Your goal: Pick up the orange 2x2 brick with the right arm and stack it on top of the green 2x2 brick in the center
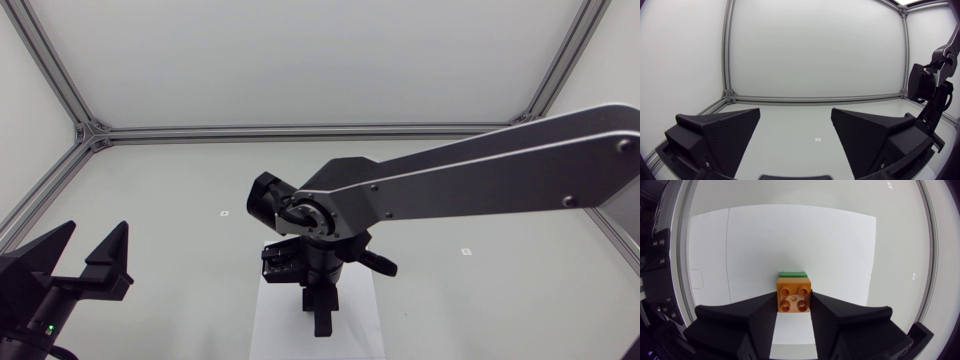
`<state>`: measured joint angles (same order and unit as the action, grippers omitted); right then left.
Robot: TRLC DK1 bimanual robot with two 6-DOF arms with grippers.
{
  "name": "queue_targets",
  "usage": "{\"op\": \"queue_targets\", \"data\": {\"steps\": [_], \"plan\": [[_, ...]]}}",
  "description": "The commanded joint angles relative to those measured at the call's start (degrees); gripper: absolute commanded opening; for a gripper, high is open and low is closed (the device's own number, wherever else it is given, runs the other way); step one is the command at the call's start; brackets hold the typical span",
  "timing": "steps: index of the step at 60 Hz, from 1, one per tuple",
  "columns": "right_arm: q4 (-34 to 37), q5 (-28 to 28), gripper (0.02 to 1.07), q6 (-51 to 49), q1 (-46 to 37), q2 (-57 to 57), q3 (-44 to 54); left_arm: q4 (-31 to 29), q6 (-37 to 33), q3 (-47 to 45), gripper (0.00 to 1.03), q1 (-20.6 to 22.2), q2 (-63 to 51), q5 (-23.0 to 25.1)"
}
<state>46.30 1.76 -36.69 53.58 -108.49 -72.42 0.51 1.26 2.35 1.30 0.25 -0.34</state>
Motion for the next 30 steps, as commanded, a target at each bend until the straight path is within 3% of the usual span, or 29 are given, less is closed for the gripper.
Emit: {"op": "queue_targets", "data": {"steps": [1, 30], "plan": [[0.19, 0.17, 0.08, -0.49, 0.29, -1.73, 0.0, -0.78, -0.73, -2.35, 0.99, -0.16, 0.45, 0.25], [0.37, 1.23, 0.08, 0.3, 1.0, -3.49, -0.61, -0.78, -0.73, -2.35, 0.99, -0.16, 0.45, 0.34]]}}
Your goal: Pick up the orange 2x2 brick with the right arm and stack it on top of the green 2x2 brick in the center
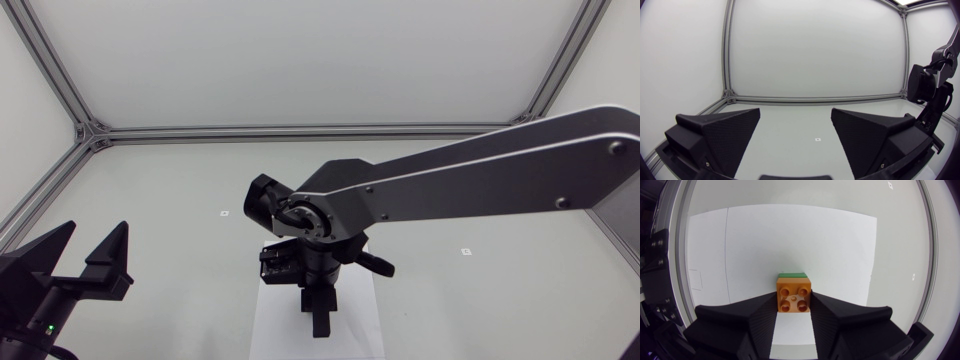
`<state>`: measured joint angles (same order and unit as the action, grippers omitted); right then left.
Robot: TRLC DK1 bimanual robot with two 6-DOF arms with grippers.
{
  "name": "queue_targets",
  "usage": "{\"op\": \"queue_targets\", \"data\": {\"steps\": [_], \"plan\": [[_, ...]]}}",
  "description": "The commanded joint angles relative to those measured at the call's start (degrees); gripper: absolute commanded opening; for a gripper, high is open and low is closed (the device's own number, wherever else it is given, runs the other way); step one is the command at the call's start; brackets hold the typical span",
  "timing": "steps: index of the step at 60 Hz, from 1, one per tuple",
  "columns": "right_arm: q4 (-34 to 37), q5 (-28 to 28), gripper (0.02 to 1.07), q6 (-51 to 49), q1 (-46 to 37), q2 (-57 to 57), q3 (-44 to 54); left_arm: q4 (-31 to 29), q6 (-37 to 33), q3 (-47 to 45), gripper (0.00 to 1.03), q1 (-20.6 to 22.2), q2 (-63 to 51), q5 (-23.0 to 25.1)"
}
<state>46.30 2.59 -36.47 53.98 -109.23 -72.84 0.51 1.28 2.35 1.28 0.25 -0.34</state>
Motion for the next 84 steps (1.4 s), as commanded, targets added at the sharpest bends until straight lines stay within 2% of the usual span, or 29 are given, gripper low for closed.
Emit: {"op": "queue_targets", "data": {"steps": [1, 13, 23, 34, 48, 56, 66, 84], "plan": [[0.45, 0.49, 0.08, 0.17, 0.6, -2.83, -0.29, -0.87, -0.75, -2.35, 0.99, -0.14, 0.45, 0.25], [3.88, 1.89, 0.08, 1.93, -0.01, -6.79, -3.01, -0.87, -0.75, -2.35, 0.99, -0.14, 0.45, 0.34], [6.96, 0.13, 0.08, 2.28, -1.77, -8.89, -3.28, -0.87, -0.75, -2.35, 0.99, -0.14, 0.45, 0.25], [5.64, -4.52, 0.08, 0.43, -3.88, -7.49, -0.29, -0.87, -0.75, -2.35, 0.99, -0.14, 0.45, 0.25], [-0.07, -2.41, 0.08, 1.14, -2.47, -5.2, 5.6, -0.78, -0.75, -2.35, 0.99, -0.14, 0.45, 0.25], [0.28, 0.31, 0.08, 2.45, -1.42, -6.08, 4.28, -0.78, -0.75, -2.35, 0.99, -0.14, 0.45, 0.25], [2.91, 0.84, 0.08, 2.63, -1.59, -8.37, 1.12, -0.78, -0.75, -2.35, 0.99, -0.14, 0.45, 0.25], [3.71, -3.03, 0.08, -0.53, -3.44, -7.75, 1.91, -0.78, -0.75, -2.35, 0.99, -0.14, 0.45, 0.25]]}}
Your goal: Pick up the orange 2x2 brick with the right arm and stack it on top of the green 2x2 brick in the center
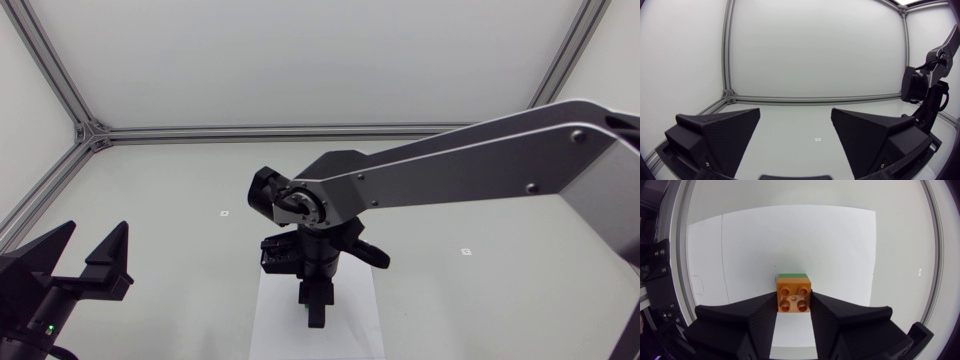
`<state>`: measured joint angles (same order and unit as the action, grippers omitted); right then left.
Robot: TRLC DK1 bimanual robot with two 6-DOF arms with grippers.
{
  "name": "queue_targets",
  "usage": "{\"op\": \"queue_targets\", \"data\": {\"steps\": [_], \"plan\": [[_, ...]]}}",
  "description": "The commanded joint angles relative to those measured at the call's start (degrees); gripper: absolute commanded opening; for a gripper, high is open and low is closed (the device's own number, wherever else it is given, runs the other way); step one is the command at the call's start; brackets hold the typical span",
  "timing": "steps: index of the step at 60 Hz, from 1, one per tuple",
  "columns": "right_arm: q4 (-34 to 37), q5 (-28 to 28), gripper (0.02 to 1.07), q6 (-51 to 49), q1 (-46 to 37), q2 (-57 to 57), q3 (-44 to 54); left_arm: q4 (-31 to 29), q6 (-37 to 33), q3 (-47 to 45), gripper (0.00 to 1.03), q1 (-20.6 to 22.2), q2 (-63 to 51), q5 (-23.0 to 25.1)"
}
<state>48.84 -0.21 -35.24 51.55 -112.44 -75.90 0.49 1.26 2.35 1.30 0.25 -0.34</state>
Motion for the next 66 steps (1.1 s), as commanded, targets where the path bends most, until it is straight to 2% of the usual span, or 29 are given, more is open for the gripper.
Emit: {"op": "queue_targets", "data": {"steps": [1, 21, 66], "plan": [[1.17, -0.23, 0.08, -1.76, -1.01, -4.36, 5.15, -0.76, -0.73, -2.35, 0.99, -0.16, 0.45, 0.25], [0.47, -1.02, 0.08, -2.28, 0.04, -1.64, 6.55, -0.84, -0.73, -2.35, 0.99, -0.16, 0.45, 0.25], [1.17, -1.11, 0.08, -0.88, 1.36, -2.69, 2.69, -0.76, -0.73, -2.35, 0.99, -0.16, 0.45, 0.25]]}}
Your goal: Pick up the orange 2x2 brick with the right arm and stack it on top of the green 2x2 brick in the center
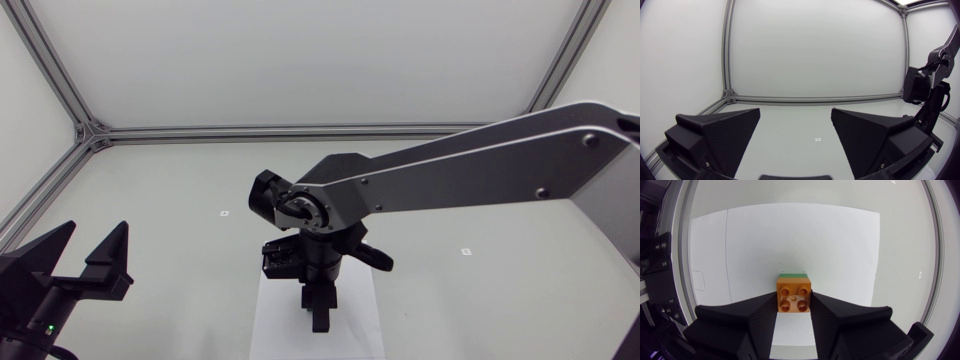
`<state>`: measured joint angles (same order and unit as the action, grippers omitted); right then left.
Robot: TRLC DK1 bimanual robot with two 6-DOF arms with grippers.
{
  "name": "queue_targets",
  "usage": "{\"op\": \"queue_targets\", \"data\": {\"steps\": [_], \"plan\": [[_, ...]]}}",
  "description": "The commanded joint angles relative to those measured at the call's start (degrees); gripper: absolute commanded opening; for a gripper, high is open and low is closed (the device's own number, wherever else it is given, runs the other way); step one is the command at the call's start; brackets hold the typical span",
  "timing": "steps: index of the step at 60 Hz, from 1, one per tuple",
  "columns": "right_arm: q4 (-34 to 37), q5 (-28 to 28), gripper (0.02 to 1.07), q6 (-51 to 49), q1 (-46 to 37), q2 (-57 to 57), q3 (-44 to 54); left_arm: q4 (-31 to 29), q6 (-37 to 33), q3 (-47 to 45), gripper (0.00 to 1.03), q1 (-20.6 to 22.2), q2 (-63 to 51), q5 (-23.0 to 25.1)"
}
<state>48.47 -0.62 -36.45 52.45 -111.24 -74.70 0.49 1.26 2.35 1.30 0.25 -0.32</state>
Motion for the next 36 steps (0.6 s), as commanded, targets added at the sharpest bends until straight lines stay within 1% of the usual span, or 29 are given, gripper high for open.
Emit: {"op": "queue_targets", "data": {"steps": [1, 36], "plan": [[1.54, -0.7, 0.08, 0.41, 0.55, -3.9, 1.48, -0.76, -0.73, -2.35, 0.99, -0.16, 0.45, 0.23], [3.21, -1.05, 0.08, 1.64, 0.38, -4.34, -0.54, -0.84, -0.73, -2.35, 0.99, -0.16, 0.45, 0.23]]}}
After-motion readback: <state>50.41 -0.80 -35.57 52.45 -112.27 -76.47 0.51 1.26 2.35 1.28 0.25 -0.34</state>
